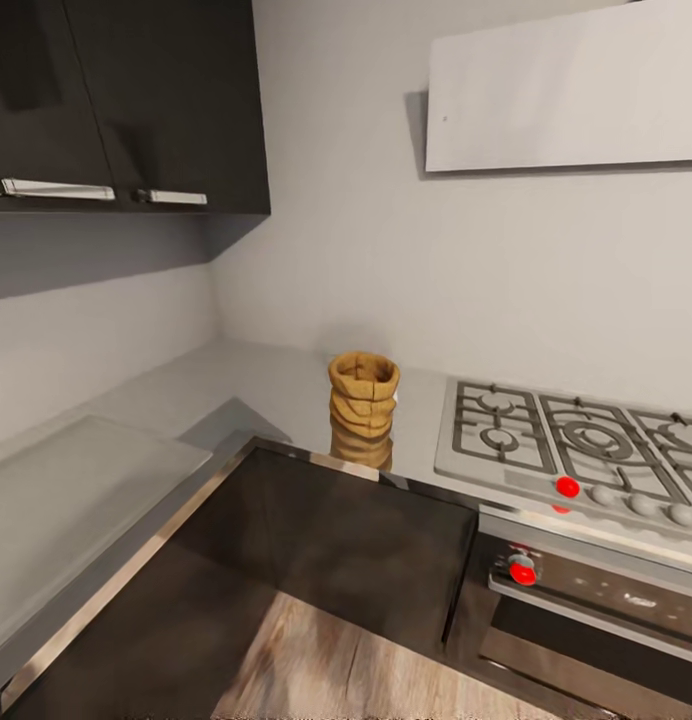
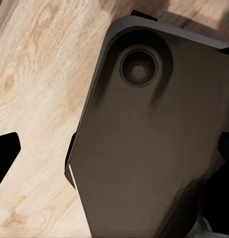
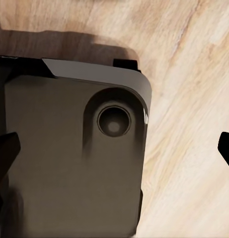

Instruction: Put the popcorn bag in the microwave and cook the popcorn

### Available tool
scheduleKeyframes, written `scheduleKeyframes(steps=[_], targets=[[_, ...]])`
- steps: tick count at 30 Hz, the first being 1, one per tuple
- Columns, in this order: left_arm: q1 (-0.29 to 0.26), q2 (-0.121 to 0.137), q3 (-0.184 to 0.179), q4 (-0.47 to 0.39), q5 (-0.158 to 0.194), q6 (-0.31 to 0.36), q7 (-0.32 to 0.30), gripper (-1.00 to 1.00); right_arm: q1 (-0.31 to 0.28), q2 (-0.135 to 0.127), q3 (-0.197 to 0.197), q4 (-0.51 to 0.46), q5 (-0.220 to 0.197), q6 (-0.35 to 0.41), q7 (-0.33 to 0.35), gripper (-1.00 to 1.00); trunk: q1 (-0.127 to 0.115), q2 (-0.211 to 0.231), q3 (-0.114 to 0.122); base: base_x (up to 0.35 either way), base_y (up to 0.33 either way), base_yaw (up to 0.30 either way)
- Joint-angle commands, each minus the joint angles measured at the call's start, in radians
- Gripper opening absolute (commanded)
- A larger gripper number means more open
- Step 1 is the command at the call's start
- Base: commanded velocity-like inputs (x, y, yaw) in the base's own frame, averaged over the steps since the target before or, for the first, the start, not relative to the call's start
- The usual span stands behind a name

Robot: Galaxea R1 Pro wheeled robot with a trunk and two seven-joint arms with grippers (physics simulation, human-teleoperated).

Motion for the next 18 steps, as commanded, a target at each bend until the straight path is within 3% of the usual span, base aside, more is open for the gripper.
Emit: scheduleKeyframes(steps=[1, 18], targets=[[0.0, 0.0, 0.001, -0.002, 0.005, -0.001, 0.003, 1.0, -0.001, -0.001, -0.008, 0.003, 0.007, -0.005, 0.002, 1.0, 0.0, -0.001, -0.003, 0.0, 0.0, 0.0], [0.0, 0.0, 0.001, -0.002, 0.004, -0.001, 0.003, 1.0, -0.002, 0.001, -0.008, 0.003, 0.007, -0.007, 0.002, 1.0, 0.0, -0.001, -0.03, 0.0, 0.0, 0.0]])
